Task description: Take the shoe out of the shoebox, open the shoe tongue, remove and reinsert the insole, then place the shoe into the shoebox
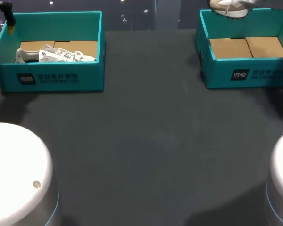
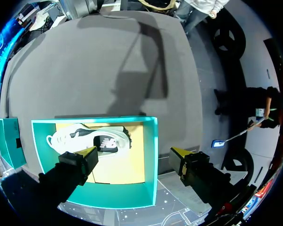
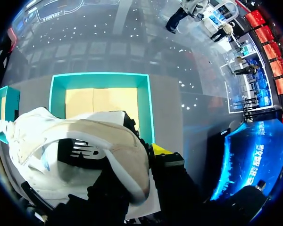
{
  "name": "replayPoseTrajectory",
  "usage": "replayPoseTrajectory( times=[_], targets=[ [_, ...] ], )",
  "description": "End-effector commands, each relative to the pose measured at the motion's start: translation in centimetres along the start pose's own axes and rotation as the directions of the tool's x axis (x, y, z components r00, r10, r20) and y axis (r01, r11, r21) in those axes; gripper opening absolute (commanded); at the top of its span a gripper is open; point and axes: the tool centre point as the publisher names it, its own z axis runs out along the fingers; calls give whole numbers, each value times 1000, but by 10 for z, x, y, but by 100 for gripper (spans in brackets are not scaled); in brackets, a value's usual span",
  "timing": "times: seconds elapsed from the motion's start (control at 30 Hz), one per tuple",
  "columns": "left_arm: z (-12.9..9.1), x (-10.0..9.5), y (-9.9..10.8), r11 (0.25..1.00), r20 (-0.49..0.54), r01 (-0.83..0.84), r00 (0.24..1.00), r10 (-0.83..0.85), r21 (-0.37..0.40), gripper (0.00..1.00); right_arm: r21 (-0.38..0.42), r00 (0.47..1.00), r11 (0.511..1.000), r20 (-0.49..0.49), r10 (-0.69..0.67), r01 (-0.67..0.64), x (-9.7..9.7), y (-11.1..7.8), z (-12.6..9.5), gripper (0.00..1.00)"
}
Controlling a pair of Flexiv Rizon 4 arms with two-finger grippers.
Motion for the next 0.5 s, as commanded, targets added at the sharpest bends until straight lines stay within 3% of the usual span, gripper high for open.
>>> replayPoseTrajectory(
  times=[0.03, 0.27, 0.5],
  targets=[
    [0, 1, -1, 1000, -1, -1, 1000, 1, -2, 100, -50, 1000, 999, 27, 4, -2, 19, -39, -31, 0],
    [0, 1, -1, 1000, -1, -1, 1000, 1, -2, 100, -40, 999, 999, 39, -3, 5, 55, -80, -52, 0],
    [0, 1, -1, 1000, -1, -1, 1000, 1, -2, 100, -20, 999, 1000, 46, 0, 1, 91, -125, -58, 0]
  ],
)
